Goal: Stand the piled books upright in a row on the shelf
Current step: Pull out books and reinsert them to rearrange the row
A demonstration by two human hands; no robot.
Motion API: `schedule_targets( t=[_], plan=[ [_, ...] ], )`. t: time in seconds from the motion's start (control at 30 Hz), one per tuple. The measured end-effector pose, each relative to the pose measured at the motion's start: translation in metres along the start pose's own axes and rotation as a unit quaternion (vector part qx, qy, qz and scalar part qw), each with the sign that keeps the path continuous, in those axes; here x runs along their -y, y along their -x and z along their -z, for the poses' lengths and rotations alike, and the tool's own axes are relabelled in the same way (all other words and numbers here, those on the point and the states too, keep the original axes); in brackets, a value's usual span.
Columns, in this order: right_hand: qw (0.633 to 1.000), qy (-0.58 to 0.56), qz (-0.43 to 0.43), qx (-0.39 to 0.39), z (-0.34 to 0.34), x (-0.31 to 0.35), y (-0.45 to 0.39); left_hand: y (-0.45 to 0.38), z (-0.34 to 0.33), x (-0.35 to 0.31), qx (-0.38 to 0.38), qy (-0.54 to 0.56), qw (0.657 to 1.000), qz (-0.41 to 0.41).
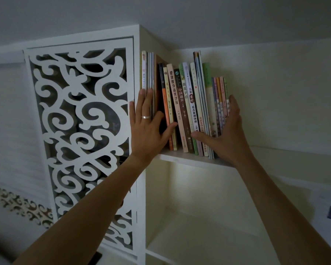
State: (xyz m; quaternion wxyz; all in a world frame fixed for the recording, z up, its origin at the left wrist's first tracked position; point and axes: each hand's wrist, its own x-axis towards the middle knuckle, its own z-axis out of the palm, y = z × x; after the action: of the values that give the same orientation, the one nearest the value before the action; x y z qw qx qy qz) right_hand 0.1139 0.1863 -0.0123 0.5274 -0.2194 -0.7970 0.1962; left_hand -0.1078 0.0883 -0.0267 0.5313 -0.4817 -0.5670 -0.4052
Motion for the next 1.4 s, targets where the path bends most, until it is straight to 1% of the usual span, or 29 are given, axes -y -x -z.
schedule_targets(
  t=[0.1,0.27,0.4,0.47,0.53,0.57,0.7,0.83,0.93,1.07,1.17,1.27,1.3,1.37,1.4],
  plan=[
    [1.000,-0.006,-0.002,0.007,0.001,0.000,0.000,0.000,-0.001,0.001,-0.006,0.000,1.000,0.003],
    [1.000,-0.019,0.003,0.015,0.001,-0.002,-0.002,-0.001,-0.001,-0.005,-0.010,0.018,0.999,0.032],
    [0.999,-0.034,0.016,0.021,0.002,-0.004,-0.002,-0.001,-0.002,-0.008,-0.015,-0.006,0.999,0.028],
    [0.999,-0.032,0.022,0.019,0.002,-0.005,-0.001,0.001,-0.003,-0.014,-0.035,-0.006,0.999,0.032],
    [0.999,-0.034,0.022,0.017,0.001,-0.005,-0.001,0.004,-0.001,-0.021,-0.071,-0.019,0.995,0.064],
    [0.999,-0.036,0.022,0.015,0.001,-0.005,-0.001,0.006,0.001,-0.026,-0.075,-0.016,0.994,0.074],
    [0.999,-0.043,0.021,0.012,0.000,-0.005,0.001,0.010,0.007,-0.049,0.003,0.029,0.998,0.054],
    [0.998,-0.052,0.024,0.010,0.002,-0.005,0.003,0.006,0.000,-0.056,0.073,0.059,0.987,0.128],
    [0.998,-0.052,0.025,0.009,0.002,-0.005,0.003,0.005,-0.006,-0.051,0.073,0.069,0.987,0.126],
    [0.998,-0.049,0.029,0.009,0.001,-0.008,0.001,0.005,-0.002,-0.056,0.083,0.158,0.975,0.130],
    [0.997,-0.060,0.036,0.014,0.001,-0.007,-0.001,0.010,0.000,-0.057,0.075,0.172,0.975,0.118],
    [0.995,-0.097,0.034,0.014,0.001,-0.009,-0.003,0.005,0.006,-0.068,0.040,0.229,0.958,0.167],
    [0.994,-0.102,0.037,0.013,0.000,-0.009,-0.003,-0.001,0.010,-0.073,0.024,0.234,0.957,0.171],
    [0.994,-0.104,0.041,0.007,0.000,-0.008,-0.004,-0.015,0.018,-0.082,0.001,0.188,0.974,0.125],
    [0.993,-0.105,0.049,0.003,0.001,-0.007,-0.004,-0.023,0.022,-0.088,0.004,0.155,0.983,0.098]
  ],
)
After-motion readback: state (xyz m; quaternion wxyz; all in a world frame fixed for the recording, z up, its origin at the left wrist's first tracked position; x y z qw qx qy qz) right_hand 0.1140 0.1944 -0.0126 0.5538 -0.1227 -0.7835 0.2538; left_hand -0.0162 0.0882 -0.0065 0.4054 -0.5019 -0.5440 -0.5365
